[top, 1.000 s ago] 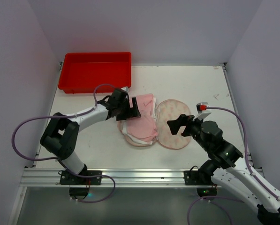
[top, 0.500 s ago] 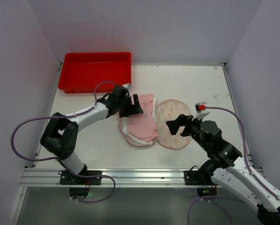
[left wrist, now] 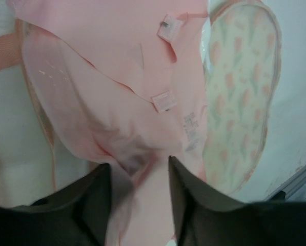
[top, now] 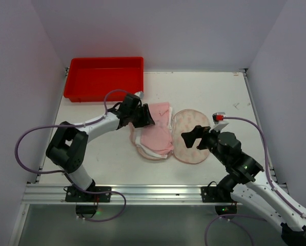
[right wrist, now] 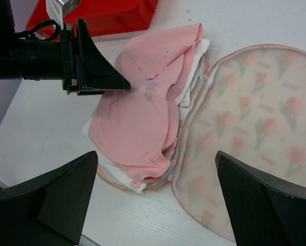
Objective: Unzip the laundry bag and remove the bra
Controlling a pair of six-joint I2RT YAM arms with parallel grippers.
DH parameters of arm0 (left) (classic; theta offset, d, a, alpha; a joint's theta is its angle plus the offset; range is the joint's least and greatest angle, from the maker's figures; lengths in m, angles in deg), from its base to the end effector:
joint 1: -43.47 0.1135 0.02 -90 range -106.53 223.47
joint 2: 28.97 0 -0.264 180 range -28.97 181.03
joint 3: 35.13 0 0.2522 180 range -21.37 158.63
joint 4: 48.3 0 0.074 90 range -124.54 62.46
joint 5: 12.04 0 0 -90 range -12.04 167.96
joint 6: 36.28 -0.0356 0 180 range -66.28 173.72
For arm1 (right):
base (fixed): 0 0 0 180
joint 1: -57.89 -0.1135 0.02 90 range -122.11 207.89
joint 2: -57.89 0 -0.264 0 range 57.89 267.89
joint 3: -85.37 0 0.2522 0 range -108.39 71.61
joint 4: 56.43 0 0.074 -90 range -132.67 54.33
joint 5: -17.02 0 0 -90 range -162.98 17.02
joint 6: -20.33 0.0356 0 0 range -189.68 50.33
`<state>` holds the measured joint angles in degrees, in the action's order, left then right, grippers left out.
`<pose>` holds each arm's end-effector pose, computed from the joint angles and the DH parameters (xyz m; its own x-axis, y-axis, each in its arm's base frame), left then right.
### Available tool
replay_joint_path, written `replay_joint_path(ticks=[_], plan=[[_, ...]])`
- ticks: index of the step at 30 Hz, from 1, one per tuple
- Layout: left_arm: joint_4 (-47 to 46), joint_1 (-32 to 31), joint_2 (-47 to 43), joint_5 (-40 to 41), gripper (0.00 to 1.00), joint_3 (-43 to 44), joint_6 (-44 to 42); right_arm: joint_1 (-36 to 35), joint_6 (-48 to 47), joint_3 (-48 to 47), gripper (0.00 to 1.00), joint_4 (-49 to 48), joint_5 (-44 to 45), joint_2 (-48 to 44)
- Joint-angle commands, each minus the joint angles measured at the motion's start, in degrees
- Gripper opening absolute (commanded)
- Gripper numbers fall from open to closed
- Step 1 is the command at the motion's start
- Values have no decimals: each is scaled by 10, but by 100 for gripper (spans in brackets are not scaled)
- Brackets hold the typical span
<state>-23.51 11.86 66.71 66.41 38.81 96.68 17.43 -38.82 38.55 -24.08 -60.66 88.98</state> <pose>0.2988 -0.1923 0.2038 -0.8822 -0.2410 -0.4045 0.0405 0.8170 -0.5752 0.1121 0.0857 0.2871 -0.4322 0.2899 -0.8539 -0.2991 0.8472 0.4390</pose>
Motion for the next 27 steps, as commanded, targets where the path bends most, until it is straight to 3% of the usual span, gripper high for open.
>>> replay_joint_path(ticks=[1,6,7,8,18,24,27], plan=[[-28,1,16,-4,44,-1,7,0,1,4,99,-21,-7,-2],[-22,1,11,2,12,2,8,0,-1,6,99,-21,-6,-5],[-20,1,10,1,2,7,7,0,-1,5,99,-22,-5,-6],[-16,0,2,-4,0,10,7,0,-1,6,99,-22,-5,-6],[-30,-2,-133,-82,0,74,18,0,-13,0,99,-4,31,-44],[-15,-1,-144,-124,0,130,15,0,-17,-3,99,6,47,-63],[-39,-3,-138,-138,0,108,47,0,-14,-3,99,6,35,-58]])
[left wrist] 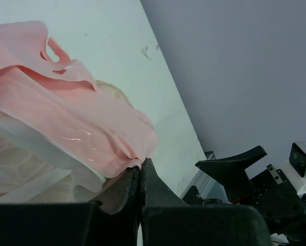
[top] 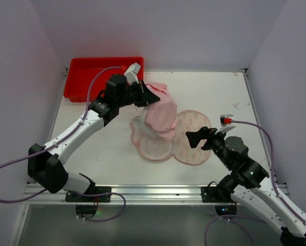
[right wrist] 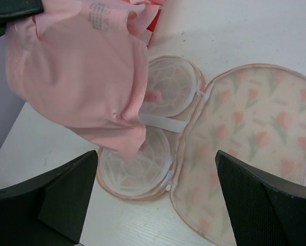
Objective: Unzip the laundry bag and remove the bra
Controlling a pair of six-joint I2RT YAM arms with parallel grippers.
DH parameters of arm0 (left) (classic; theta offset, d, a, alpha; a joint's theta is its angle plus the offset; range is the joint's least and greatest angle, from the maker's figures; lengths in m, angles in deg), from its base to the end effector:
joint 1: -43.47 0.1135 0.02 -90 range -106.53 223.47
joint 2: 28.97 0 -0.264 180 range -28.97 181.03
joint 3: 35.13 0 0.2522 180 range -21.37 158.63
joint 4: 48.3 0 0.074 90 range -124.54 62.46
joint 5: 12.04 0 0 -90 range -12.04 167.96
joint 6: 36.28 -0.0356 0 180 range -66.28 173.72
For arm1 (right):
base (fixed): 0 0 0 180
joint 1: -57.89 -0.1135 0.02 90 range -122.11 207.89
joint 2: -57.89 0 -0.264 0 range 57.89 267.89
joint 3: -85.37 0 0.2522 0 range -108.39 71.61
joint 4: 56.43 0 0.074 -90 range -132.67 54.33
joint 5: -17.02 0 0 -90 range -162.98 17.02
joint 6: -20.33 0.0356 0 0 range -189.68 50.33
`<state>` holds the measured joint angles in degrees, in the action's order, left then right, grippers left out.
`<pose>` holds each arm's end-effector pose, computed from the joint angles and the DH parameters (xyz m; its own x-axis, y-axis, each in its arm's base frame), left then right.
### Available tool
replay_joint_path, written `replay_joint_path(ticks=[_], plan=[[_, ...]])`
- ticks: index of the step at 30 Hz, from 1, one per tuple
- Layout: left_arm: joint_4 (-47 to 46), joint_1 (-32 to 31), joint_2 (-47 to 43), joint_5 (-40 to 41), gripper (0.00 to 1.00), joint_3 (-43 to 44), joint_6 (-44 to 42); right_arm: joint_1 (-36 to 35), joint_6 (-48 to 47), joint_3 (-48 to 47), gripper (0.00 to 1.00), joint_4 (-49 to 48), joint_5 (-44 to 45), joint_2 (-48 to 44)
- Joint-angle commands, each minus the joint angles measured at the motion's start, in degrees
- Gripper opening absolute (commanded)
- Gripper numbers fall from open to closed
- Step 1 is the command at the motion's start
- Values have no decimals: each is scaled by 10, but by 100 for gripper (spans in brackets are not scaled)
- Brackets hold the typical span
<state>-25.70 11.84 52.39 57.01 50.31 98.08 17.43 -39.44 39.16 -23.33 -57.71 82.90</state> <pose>0.2774 -0.1858 0.3584 -0.7376 -0.3125 -0.5985 0.3675 0.5579 -0.7442 0.0988 0.0720 0.2940 -0.3520 0.3381 -0.8728 -0.2925 0.8460 0.4457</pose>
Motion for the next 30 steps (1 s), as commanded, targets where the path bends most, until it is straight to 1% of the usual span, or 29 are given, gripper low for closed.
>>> replay_joint_path(ticks=[1,2,4,5,7,11,12,14,17,18,19,20,22,23,24,28,30], plan=[[-35,-2,7,-53,0,-39,48,0,-7,-10,99,-1,3,6],[-73,-7,7,-66,0,-55,63,0,-6,-14,99,3,3,7],[-113,-17,6,-66,0,-96,97,0,-6,-15,99,3,3,9],[-142,-28,5,-63,0,-106,107,0,-7,-15,99,3,3,10],[-166,-40,5,-42,0,-144,111,0,-8,-14,99,2,1,13],[-183,-33,22,23,0,-216,110,0,-6,-11,99,-2,-10,22],[-183,-30,28,34,4,-239,108,0,-6,-10,99,-2,-16,24],[-178,-20,51,47,7,-253,90,0,-5,-6,99,-3,-18,28],[-126,-13,77,78,17,-243,53,0,-7,-2,99,-4,-20,29],[-113,-11,80,85,28,-231,44,0,-8,-3,99,-4,-21,29],[-99,-11,79,100,33,-223,37,0,-8,-2,99,-4,-21,29],[-74,-11,78,107,41,-218,28,0,-9,-3,99,-3,-21,28],[-53,-11,66,116,53,-202,22,0,-8,-1,99,-3,-19,28],[-36,-11,63,122,61,-197,16,0,-9,-1,99,-4,-19,28],[-28,-11,59,123,63,-183,13,0,-8,-1,99,-4,-20,28],[-13,-13,42,101,66,-170,12,0,-8,-1,99,-6,-23,30],[-8,-14,37,98,75,-168,12,0,-7,-1,99,-6,-23,29]])
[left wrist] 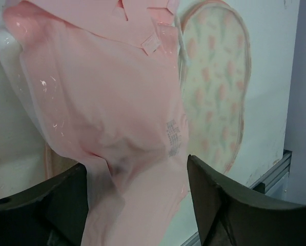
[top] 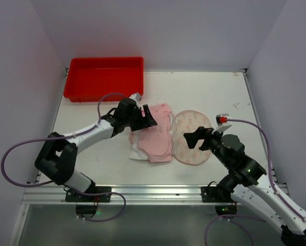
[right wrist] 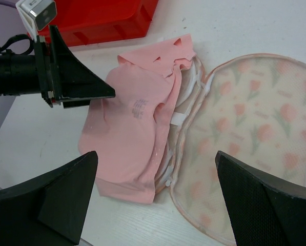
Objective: Unzip the laundry bag and remove the bra
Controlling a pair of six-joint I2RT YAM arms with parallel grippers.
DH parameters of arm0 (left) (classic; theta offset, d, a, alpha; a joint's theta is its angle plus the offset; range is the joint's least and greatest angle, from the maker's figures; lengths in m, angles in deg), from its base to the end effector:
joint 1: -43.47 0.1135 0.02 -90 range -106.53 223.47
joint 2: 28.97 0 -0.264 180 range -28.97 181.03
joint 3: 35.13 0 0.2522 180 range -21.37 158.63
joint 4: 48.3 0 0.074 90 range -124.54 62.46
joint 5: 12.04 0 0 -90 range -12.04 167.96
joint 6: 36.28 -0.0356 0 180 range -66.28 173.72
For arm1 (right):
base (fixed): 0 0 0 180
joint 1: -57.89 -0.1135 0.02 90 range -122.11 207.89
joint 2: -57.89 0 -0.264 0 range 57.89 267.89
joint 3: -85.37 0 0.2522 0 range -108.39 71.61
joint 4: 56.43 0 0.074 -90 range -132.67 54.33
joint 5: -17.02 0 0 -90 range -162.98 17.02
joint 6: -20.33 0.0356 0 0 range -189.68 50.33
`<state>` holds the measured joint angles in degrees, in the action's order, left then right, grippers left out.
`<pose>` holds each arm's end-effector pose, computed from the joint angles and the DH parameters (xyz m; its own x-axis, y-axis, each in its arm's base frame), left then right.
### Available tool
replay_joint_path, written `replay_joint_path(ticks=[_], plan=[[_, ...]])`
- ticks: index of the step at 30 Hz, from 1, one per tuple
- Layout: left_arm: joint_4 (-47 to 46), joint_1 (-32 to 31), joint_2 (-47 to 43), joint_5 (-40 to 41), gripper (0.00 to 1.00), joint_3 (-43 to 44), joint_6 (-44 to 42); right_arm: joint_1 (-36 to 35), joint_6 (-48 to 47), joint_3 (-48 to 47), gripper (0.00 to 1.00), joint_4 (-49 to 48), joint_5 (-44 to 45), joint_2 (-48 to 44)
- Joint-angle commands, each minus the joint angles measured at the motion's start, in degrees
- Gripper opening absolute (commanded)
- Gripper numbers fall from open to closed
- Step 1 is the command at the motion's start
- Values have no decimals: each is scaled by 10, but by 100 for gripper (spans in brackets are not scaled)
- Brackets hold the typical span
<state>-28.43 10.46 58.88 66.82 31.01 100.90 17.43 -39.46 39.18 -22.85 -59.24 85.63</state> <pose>0.2695 -0.1833 0.2117 -0.8592 -0.3000 -0.4144 0.0375 0.7709 -0.6358 0.1047 0.0782 0.2879 -0.4010 0.3004 -0.8654 -0.2941 0.8525 0.4322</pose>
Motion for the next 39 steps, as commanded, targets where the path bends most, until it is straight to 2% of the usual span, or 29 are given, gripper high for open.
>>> replay_joint_path(ticks=[1,2,5,16,19,22,23,25,26,27,29,39], plan=[[23,0,-36,0,77,26,-17,0,-8,-1,99,-11,-7,3],[27,0,-41,-1,83,26,-18,0,-8,-1,99,-11,-8,2],[27,-2,-49,-13,86,26,-17,0,-6,1,99,-14,-10,5],[16,-15,2,-9,83,19,-16,0,2,3,99,-32,-39,27],[14,-14,8,-4,76,18,-16,0,3,4,99,-33,-42,31],[20,-14,11,7,60,23,-18,0,3,5,99,-35,-42,31],[21,-14,11,11,47,27,-21,0,2,6,99,-36,-42,31],[23,-15,9,12,29,30,-21,0,2,5,99,-35,-40,31],[25,-15,7,11,14,35,-22,0,2,6,99,-34,-39,30],[25,-15,0,6,4,37,-22,0,1,6,99,-33,-37,28],[25,-17,-9,1,0,46,-23,0,1,5,99,-31,-36,28],[-24,-27,-50,-115,0,92,-24,0,-5,2,99,-24,-21,21]])
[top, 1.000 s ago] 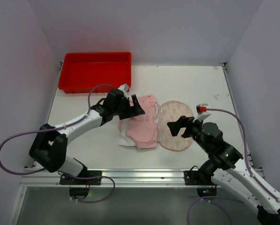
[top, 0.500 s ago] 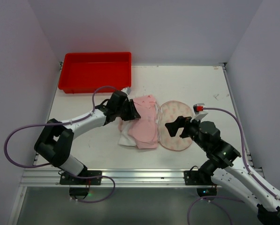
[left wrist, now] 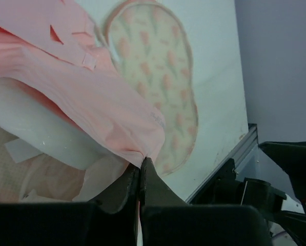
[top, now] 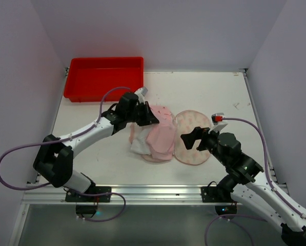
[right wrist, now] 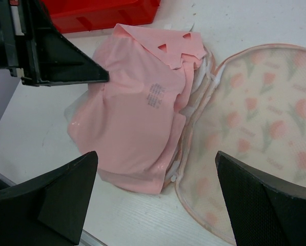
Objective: Unzip the laundry bag and remove the bra
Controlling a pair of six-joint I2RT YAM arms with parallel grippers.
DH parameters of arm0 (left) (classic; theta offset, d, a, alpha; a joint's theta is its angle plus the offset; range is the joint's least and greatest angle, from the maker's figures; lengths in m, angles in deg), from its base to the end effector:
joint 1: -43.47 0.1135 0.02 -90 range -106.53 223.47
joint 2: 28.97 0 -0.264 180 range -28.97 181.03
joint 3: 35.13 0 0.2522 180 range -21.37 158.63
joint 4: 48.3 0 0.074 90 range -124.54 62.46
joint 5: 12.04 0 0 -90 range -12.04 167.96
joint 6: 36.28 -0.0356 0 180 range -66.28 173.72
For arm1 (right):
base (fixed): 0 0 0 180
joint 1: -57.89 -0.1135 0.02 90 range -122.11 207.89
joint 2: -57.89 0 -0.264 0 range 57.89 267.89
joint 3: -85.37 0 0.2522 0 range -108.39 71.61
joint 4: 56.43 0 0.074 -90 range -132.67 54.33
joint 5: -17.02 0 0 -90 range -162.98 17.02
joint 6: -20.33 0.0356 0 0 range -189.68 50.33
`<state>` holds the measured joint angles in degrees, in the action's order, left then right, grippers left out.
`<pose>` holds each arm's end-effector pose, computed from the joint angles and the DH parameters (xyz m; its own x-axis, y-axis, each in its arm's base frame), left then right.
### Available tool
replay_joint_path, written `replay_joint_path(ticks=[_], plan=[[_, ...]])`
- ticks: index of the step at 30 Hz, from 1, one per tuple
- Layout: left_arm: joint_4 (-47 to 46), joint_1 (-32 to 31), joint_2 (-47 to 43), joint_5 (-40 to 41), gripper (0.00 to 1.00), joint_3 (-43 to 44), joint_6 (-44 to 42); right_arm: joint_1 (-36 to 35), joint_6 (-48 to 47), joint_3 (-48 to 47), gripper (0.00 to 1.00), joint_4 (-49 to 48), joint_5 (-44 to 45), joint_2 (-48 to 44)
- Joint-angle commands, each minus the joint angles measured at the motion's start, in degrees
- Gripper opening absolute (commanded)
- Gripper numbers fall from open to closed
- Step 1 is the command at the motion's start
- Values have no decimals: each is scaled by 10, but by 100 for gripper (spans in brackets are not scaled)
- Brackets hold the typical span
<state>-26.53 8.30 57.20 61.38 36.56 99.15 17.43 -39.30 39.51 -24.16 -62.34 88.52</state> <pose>0.2670 -0.2005 0.2499 -0.8665 -0.2247 -0.4457 0.1751 0.6994 -0.6929 0.1111 0.0861 0.2823 -0.4469 0.2719 -0.8523 -0.3216 0.8401 0.4367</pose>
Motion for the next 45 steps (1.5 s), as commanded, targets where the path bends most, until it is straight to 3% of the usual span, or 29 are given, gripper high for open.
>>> replay_joint_path(ticks=[1,3,8,13,22,30,33,40,45], plan=[[-41,-5,-32,-65,0,42,-5,0,-8,-2,99,-12,11,-9],[-32,-5,-30,-65,6,49,-3,0,-9,-2,99,-11,6,-8],[-37,-5,-24,-21,8,3,13,0,-1,1,99,-32,-27,17],[-70,-5,1,7,11,-49,40,0,19,-2,99,-60,-62,103],[-95,-9,8,33,56,-72,67,-13,54,-66,97,-44,-119,282],[-81,-47,4,33,58,-22,55,-14,54,-57,97,-37,-95,258],[-35,-57,1,54,61,5,43,-14,45,-50,97,-45,-98,255],[-19,-53,-1,97,88,3,40,-23,48,-63,96,-67,-118,300],[-13,-38,3,102,94,-28,39,-65,23,-121,96,-41,-107,388]])
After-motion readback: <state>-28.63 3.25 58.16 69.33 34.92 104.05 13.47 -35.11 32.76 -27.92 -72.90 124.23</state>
